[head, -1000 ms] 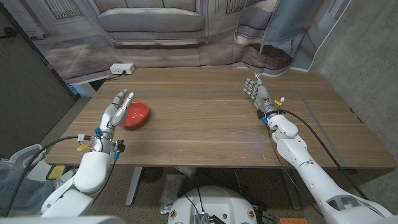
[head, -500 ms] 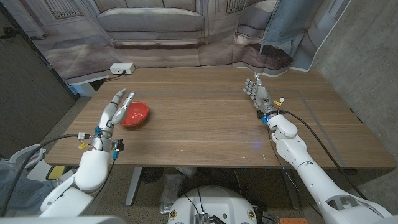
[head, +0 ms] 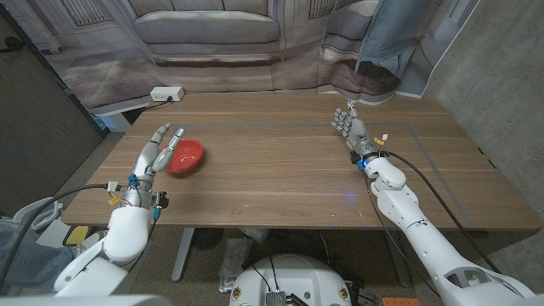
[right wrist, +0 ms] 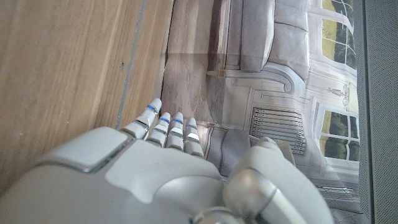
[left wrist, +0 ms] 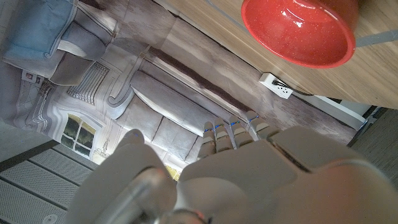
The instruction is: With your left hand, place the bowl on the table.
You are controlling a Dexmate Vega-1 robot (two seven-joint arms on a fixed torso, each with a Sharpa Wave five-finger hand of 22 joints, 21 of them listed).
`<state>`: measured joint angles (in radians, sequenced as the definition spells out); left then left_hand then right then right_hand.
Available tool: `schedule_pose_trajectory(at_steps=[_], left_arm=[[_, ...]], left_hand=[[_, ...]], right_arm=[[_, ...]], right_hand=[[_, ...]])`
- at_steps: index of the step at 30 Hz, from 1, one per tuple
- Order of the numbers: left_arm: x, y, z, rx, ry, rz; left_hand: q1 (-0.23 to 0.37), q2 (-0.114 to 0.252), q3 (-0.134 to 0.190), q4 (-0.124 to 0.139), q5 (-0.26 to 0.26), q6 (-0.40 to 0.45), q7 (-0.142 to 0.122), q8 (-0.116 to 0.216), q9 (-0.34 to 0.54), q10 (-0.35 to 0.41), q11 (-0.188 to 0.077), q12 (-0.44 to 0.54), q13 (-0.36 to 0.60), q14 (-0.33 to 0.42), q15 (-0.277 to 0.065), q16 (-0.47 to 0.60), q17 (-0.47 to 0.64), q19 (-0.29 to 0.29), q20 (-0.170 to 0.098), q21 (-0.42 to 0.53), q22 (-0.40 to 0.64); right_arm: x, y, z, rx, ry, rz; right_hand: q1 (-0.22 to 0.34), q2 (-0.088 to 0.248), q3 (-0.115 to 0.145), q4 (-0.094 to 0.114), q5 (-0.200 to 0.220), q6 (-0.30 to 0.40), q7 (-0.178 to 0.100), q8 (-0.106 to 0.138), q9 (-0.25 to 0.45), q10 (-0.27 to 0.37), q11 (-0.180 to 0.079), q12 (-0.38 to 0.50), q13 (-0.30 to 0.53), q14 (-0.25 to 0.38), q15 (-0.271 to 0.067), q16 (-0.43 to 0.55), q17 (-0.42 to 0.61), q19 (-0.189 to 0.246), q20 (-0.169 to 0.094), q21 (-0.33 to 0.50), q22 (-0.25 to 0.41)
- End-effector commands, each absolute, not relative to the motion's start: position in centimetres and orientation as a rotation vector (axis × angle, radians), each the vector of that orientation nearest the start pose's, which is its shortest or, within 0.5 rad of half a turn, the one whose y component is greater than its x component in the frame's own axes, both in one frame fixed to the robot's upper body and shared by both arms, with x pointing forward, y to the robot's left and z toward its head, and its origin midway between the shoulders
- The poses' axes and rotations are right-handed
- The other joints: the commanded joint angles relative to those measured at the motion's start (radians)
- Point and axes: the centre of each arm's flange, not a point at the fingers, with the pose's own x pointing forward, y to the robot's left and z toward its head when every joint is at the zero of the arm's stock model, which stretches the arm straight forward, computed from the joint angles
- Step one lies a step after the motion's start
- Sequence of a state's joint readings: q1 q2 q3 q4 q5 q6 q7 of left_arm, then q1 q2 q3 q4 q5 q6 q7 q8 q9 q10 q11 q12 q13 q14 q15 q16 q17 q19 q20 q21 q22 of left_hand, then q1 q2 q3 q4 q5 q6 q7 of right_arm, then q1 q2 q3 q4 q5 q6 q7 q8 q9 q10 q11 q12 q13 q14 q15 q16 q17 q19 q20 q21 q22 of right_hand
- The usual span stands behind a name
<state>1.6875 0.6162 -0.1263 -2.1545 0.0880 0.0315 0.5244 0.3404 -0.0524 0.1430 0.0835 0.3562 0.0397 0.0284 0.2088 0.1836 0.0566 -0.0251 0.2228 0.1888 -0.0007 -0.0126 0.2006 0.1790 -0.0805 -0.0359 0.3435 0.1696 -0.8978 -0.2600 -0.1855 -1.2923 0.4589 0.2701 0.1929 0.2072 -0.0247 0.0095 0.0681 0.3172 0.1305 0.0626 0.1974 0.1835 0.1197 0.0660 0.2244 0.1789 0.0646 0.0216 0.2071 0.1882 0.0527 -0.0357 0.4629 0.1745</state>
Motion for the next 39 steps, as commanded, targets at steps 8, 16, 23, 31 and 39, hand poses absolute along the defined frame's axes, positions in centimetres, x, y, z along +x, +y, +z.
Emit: schedule_pose_trajectory(at_steps=[8, 16, 23, 31, 39], left_arm=[[41.7, 35.8, -9.5, 0.61, -0.606, 0.476], [41.5, 36.1, -9.7, 0.639, -0.583, 0.511], [41.5, 36.4, -9.6, 0.666, -0.592, 0.539], [42.3, 36.6, -9.4, 0.696, -0.617, 0.581], [42.5, 36.7, -9.3, 0.726, -0.593, 0.602]], left_hand=[[0.017, 0.0, -0.006, -0.001, 0.01, 0.016, 0.003, 0.004, 0.005, 0.012, 0.002, -0.001, 0.001, 0.008, -0.001, 0.001, 0.002, 0.015, -0.064, -0.003, 0.006], [0.02, 0.0, -0.009, -0.002, 0.015, 0.018, 0.001, 0.003, 0.005, 0.02, 0.002, -0.001, 0.001, 0.025, -0.002, 0.004, 0.003, 0.042, -0.065, 0.001, 0.007], [0.024, 0.001, -0.011, -0.004, 0.018, 0.027, 0.0, 0.005, 0.005, 0.027, 0.0, 0.0, 0.002, 0.034, -0.003, 0.005, 0.003, 0.052, -0.065, 0.001, 0.007], [0.032, 0.003, -0.014, -0.007, 0.025, 0.048, -0.006, 0.01, 0.005, 0.048, -0.014, 0.004, 0.002, 0.056, -0.01, 0.009, 0.004, 0.064, -0.067, -0.003, 0.008], [0.036, 0.002, -0.016, -0.009, 0.029, 0.06, -0.007, 0.012, 0.005, 0.058, -0.016, 0.006, 0.002, 0.063, -0.013, 0.009, 0.004, 0.07, -0.068, -0.005, 0.008]], right_arm=[[65.2, -23.5, -4.0, 0.078, -0.618, 0.311], [65.3, -23.2, -4.0, 0.078, -0.617, 0.317], [65.4, -23.3, -4.1, 0.078, -0.614, 0.311], [65.4, -23.4, -4.1, 0.076, -0.612, 0.304], [65.5, -23.4, -4.3, 0.077, -0.605, 0.302]], right_hand=[[0.002, 0.011, -0.005, 0.004, -0.004, 0.007, 0.001, -0.001, 0.003, 0.007, 0.006, -0.006, 0.006, 0.009, 0.001, -0.003, 0.005, 0.012, -0.041, -0.004, 0.005], [0.003, 0.012, -0.005, 0.003, -0.005, 0.007, 0.001, -0.001, 0.003, 0.007, 0.005, -0.007, 0.006, 0.01, 0.0, -0.003, 0.005, 0.013, -0.041, -0.006, 0.005], [0.003, 0.013, -0.006, 0.003, -0.005, 0.007, 0.001, -0.001, 0.003, 0.007, 0.005, -0.007, 0.006, 0.009, 0.001, -0.004, 0.005, 0.013, -0.041, -0.009, 0.005], [0.003, 0.014, -0.007, 0.003, -0.006, 0.008, 0.001, -0.001, 0.003, 0.007, 0.007, -0.008, 0.006, 0.007, 0.002, -0.005, 0.005, 0.013, -0.041, -0.013, 0.006], [0.003, 0.014, -0.008, 0.003, -0.006, 0.007, 0.001, -0.001, 0.003, 0.007, 0.007, -0.008, 0.006, 0.008, 0.001, -0.005, 0.005, 0.014, -0.04, -0.015, 0.006]])
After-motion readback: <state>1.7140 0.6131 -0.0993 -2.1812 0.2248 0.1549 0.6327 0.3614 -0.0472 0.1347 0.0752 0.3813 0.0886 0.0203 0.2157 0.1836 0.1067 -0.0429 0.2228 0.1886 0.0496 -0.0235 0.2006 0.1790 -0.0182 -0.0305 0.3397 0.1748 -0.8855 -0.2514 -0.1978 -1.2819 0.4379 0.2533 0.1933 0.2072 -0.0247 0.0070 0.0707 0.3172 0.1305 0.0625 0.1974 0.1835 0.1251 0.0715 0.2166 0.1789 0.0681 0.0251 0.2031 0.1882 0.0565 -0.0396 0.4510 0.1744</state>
